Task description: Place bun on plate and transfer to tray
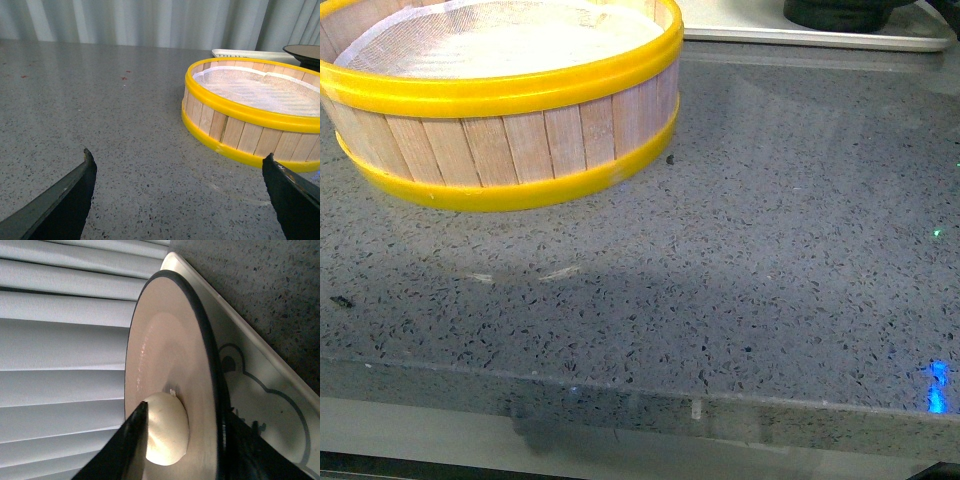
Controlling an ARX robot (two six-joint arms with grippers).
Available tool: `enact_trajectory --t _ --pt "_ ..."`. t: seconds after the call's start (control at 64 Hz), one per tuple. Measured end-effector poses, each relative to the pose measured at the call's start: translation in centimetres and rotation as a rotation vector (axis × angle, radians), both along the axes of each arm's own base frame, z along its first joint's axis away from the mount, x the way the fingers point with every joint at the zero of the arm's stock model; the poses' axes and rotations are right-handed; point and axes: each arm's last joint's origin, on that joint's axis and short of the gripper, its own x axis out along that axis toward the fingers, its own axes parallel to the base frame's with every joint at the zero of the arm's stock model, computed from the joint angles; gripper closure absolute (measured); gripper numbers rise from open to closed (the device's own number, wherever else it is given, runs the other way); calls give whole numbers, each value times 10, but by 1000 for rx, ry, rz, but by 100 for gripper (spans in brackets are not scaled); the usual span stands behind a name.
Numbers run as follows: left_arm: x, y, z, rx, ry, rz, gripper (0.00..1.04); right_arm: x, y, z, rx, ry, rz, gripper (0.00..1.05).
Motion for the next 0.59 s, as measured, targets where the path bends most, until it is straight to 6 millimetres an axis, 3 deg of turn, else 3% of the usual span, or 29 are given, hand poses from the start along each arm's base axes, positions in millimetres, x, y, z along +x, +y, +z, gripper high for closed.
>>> enact_trajectory --t 0.36,0.594 --pt "0 0 0 0 0 0 7 -10 1 3 17 -16 6 7" --pt "0 0 0 0 0 0 7 -30 1 6 24 -29 9 9"
